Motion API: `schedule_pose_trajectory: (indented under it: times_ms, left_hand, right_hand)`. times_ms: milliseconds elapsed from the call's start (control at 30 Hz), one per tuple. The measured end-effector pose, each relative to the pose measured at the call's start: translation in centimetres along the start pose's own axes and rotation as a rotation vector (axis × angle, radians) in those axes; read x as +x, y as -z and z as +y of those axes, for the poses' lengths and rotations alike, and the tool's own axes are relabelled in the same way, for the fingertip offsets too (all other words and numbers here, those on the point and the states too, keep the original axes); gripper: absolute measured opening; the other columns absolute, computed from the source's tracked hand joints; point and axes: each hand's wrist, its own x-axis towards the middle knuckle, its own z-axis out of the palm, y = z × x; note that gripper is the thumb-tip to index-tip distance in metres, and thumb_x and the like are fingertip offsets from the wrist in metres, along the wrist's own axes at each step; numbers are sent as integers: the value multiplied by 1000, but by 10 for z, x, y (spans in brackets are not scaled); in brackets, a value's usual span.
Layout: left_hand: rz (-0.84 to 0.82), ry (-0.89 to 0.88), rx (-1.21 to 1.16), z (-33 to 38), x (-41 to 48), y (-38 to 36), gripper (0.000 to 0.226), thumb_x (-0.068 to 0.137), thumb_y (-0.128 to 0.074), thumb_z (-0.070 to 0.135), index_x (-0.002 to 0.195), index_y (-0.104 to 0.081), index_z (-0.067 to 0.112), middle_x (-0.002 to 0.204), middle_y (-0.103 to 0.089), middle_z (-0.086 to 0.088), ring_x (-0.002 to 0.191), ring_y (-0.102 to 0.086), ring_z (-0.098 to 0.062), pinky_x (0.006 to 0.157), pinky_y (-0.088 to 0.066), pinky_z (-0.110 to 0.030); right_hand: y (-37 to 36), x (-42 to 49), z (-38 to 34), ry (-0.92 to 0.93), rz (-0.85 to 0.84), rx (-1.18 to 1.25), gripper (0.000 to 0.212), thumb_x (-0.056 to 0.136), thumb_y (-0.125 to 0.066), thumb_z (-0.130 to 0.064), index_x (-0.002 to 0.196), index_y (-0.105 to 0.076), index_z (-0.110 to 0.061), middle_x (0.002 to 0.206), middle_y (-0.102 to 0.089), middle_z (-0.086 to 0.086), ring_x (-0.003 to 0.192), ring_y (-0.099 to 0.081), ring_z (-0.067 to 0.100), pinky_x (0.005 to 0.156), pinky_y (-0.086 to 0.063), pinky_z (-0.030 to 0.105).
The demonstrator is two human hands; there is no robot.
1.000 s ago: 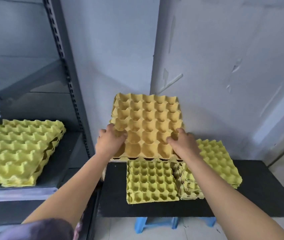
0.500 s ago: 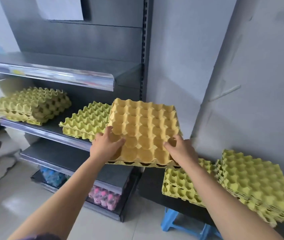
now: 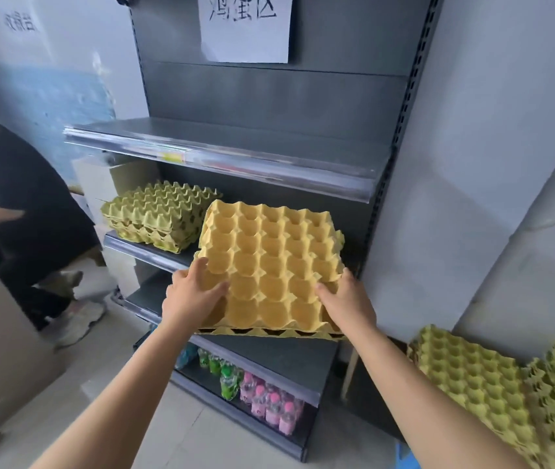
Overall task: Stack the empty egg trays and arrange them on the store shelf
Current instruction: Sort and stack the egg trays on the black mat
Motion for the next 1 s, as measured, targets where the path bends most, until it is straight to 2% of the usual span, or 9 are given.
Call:
schedule_pose_trajectory:
  times_ms: [267,400,533,667,1000]
  left_hand:
    - [-79,-44,36,-42,93,16,66,81,-59,58,136,-33,33,128,-40,-17,110,-50,-39,95,-46,-51]
    - [-128,-97,27,-33,139,-5,64,83,-59,52,138,-34,30,130,-41,-17,113,-49,-38,97,-43,-50]
    - [-174,-133,23,-12,184,-34,62,84,-60,46,138,-35,30,129,-41,-15,113,-47,-37,100,-40,-47]
    - [-239,-183,28,5,226,-59,63,84,-60,46,139,-34,30,128,-41,-15,111,-50,-37,97,-42,-46]
    - [-372,-259,-10,7,292,-91,72,84,-61,50,144,-28,28,133,-41,-17,114,-50,-36,93,-46,-43]
  right_hand:
    - [-61,35,-51,-122,4,-37,72,90,-47,-54,147,-23,-18,135,-42,12,116,-51,33,83,-50,41]
    - [-71,69,-49,-185,63,-36,70,87,-49,-55,143,-31,-17,130,-47,12,112,-53,32,85,-51,44]
    - [-76,108,-38,-236,117,-34,72,87,-48,-54,145,-29,-17,131,-48,12,113,-54,32,85,-52,43]
    - [-79,143,-32,-308,159,-86,71,90,-49,-53,146,-27,-15,133,-46,14,114,-54,34,80,-48,40]
    - [-100,186,-35,-404,195,-158,74,90,-45,-58,147,-22,-16,136,-45,15,117,-52,36,84,-49,42]
